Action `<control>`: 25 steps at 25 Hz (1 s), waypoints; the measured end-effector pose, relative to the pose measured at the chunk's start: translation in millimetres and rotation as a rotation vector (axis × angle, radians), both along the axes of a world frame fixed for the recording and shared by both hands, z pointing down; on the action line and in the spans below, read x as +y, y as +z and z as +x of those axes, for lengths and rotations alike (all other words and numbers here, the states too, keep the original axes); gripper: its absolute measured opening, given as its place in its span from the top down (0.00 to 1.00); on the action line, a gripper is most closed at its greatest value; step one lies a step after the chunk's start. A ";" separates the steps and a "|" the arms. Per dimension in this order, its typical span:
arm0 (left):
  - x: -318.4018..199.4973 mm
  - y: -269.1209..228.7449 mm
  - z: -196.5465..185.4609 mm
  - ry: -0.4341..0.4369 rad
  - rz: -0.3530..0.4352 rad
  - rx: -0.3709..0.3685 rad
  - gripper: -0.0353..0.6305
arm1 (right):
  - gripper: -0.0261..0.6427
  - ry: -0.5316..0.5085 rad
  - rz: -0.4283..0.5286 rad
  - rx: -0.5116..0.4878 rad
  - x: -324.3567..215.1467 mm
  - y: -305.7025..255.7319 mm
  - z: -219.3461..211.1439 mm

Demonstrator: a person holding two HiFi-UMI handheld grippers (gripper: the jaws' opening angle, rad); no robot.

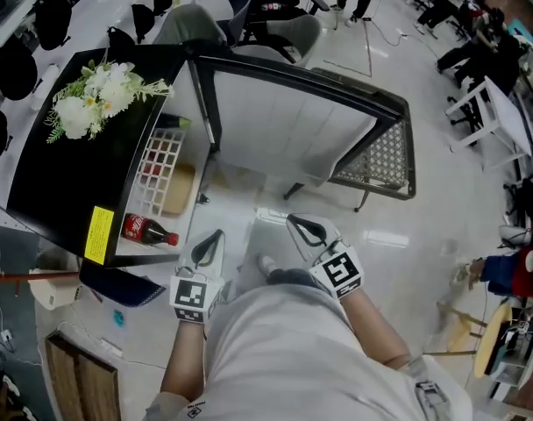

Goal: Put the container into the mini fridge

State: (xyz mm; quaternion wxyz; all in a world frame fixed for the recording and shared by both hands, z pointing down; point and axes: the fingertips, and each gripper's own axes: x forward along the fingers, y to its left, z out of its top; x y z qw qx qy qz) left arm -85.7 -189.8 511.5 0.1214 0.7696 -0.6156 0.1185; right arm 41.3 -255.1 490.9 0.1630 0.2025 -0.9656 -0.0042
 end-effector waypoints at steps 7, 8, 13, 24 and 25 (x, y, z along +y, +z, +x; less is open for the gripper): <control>-6.6 -3.9 8.1 0.023 0.009 0.005 0.93 | 0.96 0.024 -0.010 -0.008 -0.9 2.1 10.3; -7.1 -4.3 8.9 0.025 0.011 0.004 0.93 | 0.96 0.025 -0.007 -0.008 -1.3 2.3 10.9; -6.9 -1.8 9.9 0.023 0.005 0.003 0.93 | 0.96 0.023 -0.006 -0.003 -3.6 4.0 11.9; -5.3 -0.9 9.4 0.011 -0.005 -0.004 0.93 | 0.96 0.006 -0.013 0.008 -1.7 10.8 8.1; -4.9 -0.9 9.6 0.009 -0.005 -0.005 0.93 | 0.96 0.004 -0.015 0.008 -1.4 11.3 8.1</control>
